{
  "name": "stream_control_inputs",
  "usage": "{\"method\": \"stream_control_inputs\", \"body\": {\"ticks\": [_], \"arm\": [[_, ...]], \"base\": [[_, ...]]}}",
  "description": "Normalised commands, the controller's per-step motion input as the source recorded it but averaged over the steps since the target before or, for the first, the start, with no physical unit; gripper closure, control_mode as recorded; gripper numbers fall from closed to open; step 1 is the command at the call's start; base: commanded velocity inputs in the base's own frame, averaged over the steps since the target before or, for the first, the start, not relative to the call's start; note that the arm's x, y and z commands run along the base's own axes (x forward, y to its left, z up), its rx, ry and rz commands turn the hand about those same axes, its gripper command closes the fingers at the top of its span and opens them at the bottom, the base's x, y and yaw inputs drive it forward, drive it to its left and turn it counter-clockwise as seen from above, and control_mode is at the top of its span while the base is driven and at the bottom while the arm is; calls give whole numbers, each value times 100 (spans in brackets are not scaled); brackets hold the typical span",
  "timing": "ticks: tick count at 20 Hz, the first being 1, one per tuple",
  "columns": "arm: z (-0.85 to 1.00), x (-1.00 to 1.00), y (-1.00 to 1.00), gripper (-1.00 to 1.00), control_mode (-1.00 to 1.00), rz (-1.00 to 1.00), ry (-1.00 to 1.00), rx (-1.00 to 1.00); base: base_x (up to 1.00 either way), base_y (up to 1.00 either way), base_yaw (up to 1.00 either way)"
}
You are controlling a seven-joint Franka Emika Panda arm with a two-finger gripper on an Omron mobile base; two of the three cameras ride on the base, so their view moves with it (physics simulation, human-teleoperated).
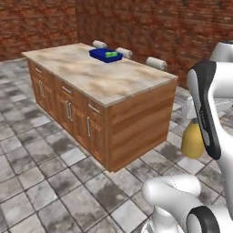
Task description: There is a tray on the dining counter. Grab the cup, mug, and pitcher and place them on the tray. The pitcher may be placed next to the tray if it cannot fit the tray.
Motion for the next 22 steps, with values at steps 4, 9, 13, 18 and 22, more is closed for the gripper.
{"method": "stream_control_inputs", "body": {"ticks": [4, 9, 13, 18, 22], "arm": [[0, 0, 0, 100, 100, 0, 0, 0], [0, 0, 0, 100, 100, 0, 0, 0], [0, 0, 0, 100, 100, 0, 0, 0], [0, 0, 0, 100, 100, 0, 0, 0], [0, 0, 0, 100, 100, 0, 0, 0]], "base": [[11, 0, -81], [44, 0, -73], [75, 0, -67], [99, 0, -49], [100, 29, -25]]}}
